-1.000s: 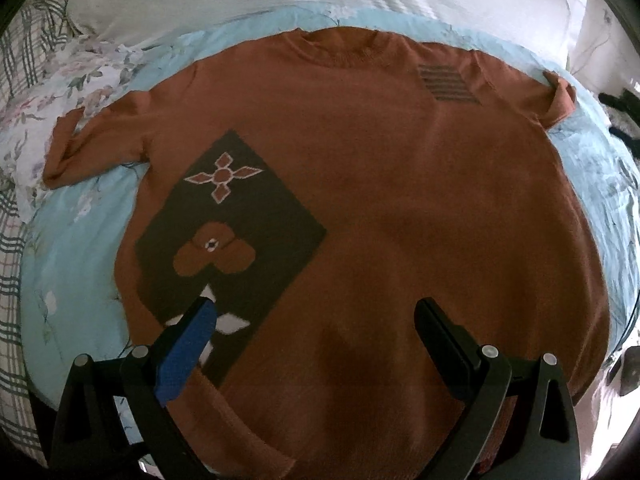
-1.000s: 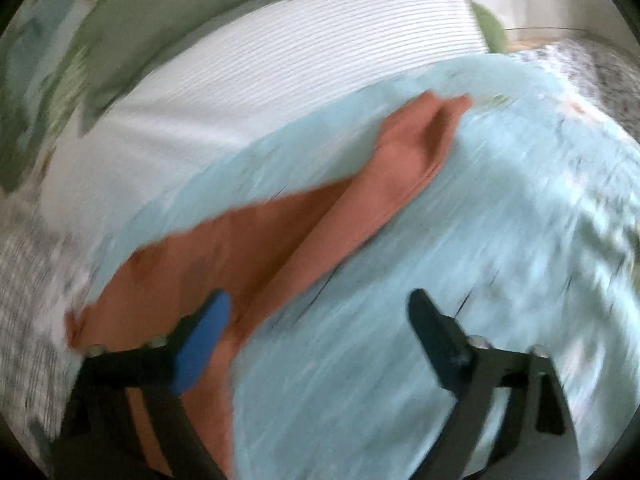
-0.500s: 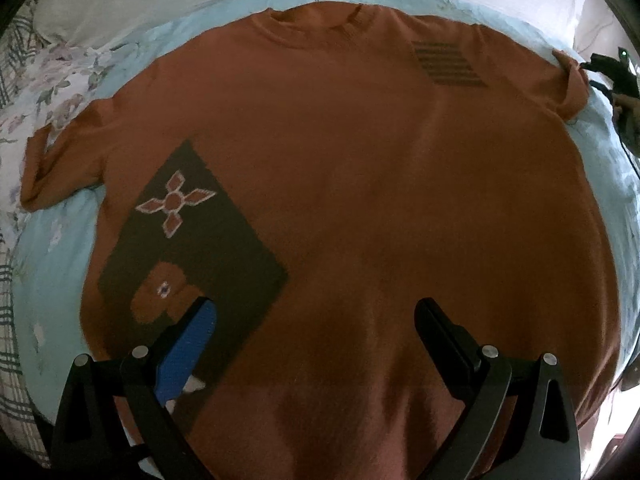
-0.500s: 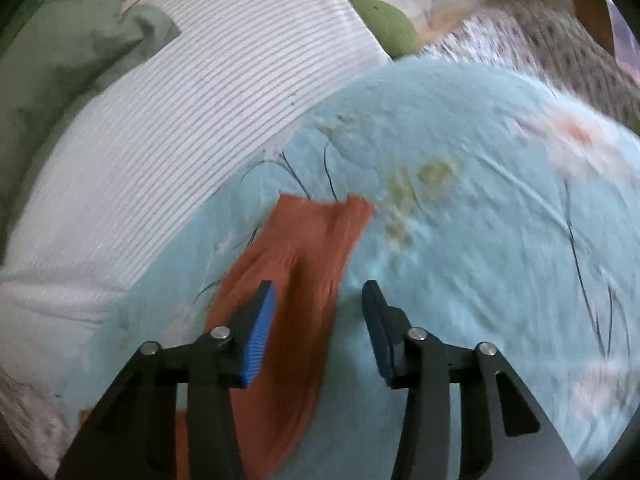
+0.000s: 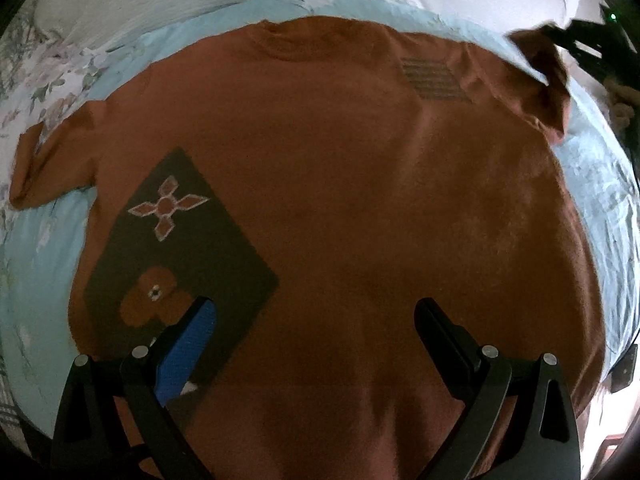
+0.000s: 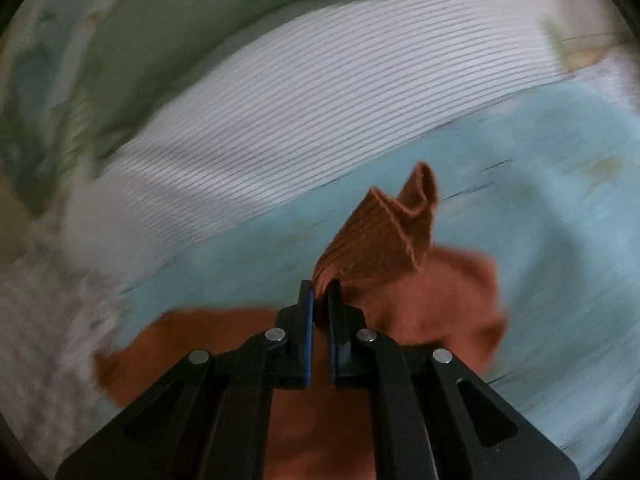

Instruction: Fold small clothes

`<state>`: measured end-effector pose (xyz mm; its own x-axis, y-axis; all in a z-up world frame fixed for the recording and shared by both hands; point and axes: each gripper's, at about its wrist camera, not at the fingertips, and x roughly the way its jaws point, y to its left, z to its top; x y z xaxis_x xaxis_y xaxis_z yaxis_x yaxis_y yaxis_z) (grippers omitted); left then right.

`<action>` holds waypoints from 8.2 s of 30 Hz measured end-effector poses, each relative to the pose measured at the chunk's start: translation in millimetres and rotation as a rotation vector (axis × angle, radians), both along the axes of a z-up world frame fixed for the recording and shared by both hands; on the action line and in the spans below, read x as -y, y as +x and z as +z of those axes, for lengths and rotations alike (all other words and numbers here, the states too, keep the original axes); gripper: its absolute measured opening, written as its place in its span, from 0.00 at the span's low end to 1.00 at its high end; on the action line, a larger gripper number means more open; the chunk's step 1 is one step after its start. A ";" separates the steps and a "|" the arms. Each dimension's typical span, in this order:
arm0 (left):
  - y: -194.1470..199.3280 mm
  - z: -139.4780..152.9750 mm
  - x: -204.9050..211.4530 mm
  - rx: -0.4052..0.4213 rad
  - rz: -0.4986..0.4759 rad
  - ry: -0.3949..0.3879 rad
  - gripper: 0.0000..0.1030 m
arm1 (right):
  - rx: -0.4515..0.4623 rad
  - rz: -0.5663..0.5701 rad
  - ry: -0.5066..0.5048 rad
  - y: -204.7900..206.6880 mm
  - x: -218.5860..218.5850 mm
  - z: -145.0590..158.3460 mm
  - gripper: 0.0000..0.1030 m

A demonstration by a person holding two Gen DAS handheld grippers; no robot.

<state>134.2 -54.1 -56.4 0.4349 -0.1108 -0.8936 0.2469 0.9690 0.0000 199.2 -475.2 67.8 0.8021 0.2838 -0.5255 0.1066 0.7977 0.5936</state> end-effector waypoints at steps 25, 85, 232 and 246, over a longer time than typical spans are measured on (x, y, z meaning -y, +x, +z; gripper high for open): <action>73.3 6.4 -83.7 0.041 0.142 -0.276 0.97 | -0.203 0.504 0.197 55.3 -352.3 -94.5 0.39; 170.3 5.4 -188.6 0.165 0.323 -0.214 0.39 | -0.329 0.107 -0.196 -6.6 -187.8 -99.7 0.46; 155.6 -27.0 -207.1 0.167 0.458 -0.085 0.68 | -0.152 0.016 -0.175 3.4 -176.3 -70.9 0.06; 150.1 -26.8 -219.9 0.142 0.494 -0.143 0.65 | -0.337 -0.129 -0.372 -4.7 -161.4 -95.6 0.05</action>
<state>284.3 165.8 -83.3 0.5819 0.0216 -0.8130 -0.2313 0.9628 -0.1400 194.4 -313.7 -27.8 0.5871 -0.0617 -0.8071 0.3544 0.9161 0.1877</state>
